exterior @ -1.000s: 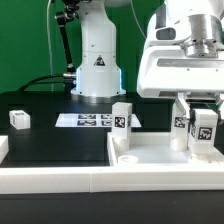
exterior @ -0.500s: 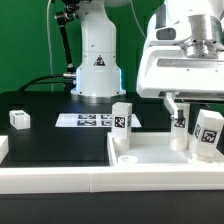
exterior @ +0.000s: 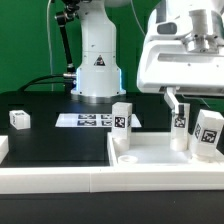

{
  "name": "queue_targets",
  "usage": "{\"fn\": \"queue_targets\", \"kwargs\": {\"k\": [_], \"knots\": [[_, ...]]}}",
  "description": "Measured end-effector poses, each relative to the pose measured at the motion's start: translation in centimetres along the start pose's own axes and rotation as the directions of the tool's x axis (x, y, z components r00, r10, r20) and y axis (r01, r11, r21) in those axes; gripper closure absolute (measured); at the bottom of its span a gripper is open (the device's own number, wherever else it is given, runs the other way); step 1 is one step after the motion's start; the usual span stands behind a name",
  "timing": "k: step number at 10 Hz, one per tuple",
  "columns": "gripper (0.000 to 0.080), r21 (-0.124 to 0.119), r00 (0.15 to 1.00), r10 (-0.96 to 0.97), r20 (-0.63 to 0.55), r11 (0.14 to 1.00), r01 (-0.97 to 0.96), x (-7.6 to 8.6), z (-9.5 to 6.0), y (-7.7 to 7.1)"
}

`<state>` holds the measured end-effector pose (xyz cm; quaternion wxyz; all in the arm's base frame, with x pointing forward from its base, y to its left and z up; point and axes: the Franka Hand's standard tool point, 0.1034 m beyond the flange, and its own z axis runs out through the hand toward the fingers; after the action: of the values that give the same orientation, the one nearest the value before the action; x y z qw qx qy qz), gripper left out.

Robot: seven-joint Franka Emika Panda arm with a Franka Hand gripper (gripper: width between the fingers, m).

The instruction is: Assemble square table

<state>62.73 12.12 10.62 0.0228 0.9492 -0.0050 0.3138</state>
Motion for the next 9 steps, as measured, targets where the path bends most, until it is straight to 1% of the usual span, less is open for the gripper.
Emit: {"fn": "queue_targets", "kwargs": {"k": [1, 2, 3, 4, 5, 6, 7, 8, 9], "knots": [[0.015, 0.006, 0.999, 0.009, 0.045, 1.0, -0.009, 0.3, -0.5, 0.1], [0.015, 0.005, 0.999, 0.007, 0.035, 1.0, -0.008, 0.3, -0.5, 0.1], [0.015, 0.003, 0.999, 0.006, 0.046, 1.0, -0.007, 0.1, -0.3, 0.2], [0.015, 0.005, 0.988, 0.016, 0.152, 1.0, -0.017, -0.6, -0.2, 0.1], [0.015, 0.007, 0.975, 0.025, 0.221, 1.0, -0.027, -0.4, -0.3, 0.1], [0.015, 0.004, 0.967, 0.031, 0.252, 0.999, -0.034, -0.1, -0.1, 0.3], [0.015, 0.002, 0.933, 0.04, 0.357, 0.999, -0.044, -0.6, 0.0, 0.4], [0.015, 0.002, 0.914, 0.049, 0.402, 0.999, -0.054, -0.3, -0.1, 0.3], [0.015, -0.002, 0.872, 0.055, 0.487, 0.998, -0.062, -0.7, -0.3, 0.0]]}}
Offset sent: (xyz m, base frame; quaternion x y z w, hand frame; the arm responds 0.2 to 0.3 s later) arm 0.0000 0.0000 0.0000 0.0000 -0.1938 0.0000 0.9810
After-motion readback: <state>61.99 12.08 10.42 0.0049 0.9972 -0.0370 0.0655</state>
